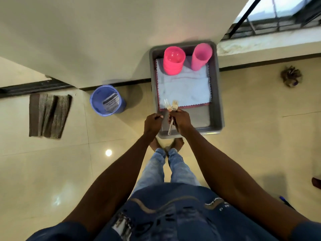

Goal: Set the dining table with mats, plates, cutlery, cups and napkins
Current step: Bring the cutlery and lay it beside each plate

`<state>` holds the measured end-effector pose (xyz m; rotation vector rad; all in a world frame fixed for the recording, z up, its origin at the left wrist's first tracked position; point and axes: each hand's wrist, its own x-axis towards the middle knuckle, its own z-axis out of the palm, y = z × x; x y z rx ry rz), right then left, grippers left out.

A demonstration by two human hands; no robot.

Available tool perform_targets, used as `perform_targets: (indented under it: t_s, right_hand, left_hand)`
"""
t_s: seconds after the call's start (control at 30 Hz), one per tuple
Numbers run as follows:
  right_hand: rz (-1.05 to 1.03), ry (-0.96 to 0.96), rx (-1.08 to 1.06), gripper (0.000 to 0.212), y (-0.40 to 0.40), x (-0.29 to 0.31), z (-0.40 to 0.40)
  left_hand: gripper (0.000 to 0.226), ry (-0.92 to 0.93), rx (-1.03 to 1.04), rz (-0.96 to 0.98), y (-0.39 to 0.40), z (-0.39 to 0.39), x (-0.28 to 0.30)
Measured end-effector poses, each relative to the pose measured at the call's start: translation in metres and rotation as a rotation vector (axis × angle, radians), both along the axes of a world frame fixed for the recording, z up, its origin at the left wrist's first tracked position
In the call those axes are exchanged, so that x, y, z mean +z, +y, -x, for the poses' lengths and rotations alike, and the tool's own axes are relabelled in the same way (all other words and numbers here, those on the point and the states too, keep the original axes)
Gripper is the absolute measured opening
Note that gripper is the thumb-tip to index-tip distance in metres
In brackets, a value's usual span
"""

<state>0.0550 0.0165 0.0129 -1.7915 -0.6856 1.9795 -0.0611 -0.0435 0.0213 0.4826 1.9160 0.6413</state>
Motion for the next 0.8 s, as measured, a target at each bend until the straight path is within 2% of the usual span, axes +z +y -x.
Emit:
perform_targets:
  t_s: [0.07, 0.13, 0.27, 0.4, 0.53, 0.7, 0.8]
  right_hand:
    - [0.004, 0.124, -0.036, 0.01, -0.005, 0.029, -0.011]
    - [-0.003, 0.179, -0.051, 0.014, -0.012, 0.052, -0.022]
    - [-0.054, 0.128, -0.138, 0.023, -0.035, 0.082, -0.044]
    - [-0.127, 0.186, -0.375, 0.023, -0.071, 0.1, -0.068]
    - [-0.15, 0.126, -0.662, 0.021, -0.108, 0.104, -0.084]
    - [-0.204, 0.084, -1.066, 0.015, -0.156, 0.119, -0.122]
    - [-0.198, 0.041, -1.201, 0.01, -0.189, 0.122, -0.147]
  left_hand:
    - [0.014, -0.15, 0.1, -0.002, 0.0, -0.002, 0.018]
    - [0.011, -0.216, 0.127, 0.003, 0.001, -0.005, 0.034]
    - [0.013, -0.303, 0.015, -0.031, 0.002, -0.016, 0.063]
    - [0.022, -0.397, -0.18, -0.058, 0.003, -0.035, 0.082]
    - [0.028, -0.453, -0.43, -0.043, -0.006, -0.065, 0.09]
    - [0.029, -0.432, -0.759, -0.035, -0.032, -0.122, 0.093]
    - [0.025, -0.43, -0.878, -0.007, -0.052, -0.155, 0.1]
